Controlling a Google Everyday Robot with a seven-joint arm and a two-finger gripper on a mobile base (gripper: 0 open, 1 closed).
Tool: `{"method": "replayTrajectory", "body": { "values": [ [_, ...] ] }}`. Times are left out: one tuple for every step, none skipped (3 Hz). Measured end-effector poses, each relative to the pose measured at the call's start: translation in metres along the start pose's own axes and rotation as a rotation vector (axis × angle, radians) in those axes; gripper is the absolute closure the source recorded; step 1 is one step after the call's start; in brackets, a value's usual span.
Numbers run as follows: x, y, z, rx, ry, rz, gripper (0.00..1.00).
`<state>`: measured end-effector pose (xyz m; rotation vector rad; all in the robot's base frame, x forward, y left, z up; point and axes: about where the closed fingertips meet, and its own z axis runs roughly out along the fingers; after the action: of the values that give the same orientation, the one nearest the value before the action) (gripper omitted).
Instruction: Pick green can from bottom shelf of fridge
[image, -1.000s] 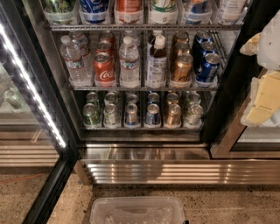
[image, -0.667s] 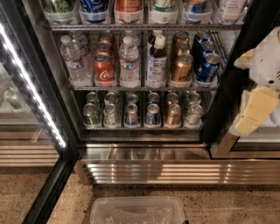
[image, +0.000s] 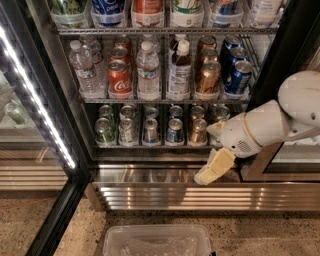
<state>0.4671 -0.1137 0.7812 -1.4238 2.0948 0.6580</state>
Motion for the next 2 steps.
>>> {"method": "replayTrajectory", "body": {
  "values": [
    [-0.0130,-0.0113,0.0176,-0.002,-0.083,0.037,0.00],
    [-0.0130,-0.0108,0.0161,0.001,-0.079,0.034,0.00]
  ]
}}
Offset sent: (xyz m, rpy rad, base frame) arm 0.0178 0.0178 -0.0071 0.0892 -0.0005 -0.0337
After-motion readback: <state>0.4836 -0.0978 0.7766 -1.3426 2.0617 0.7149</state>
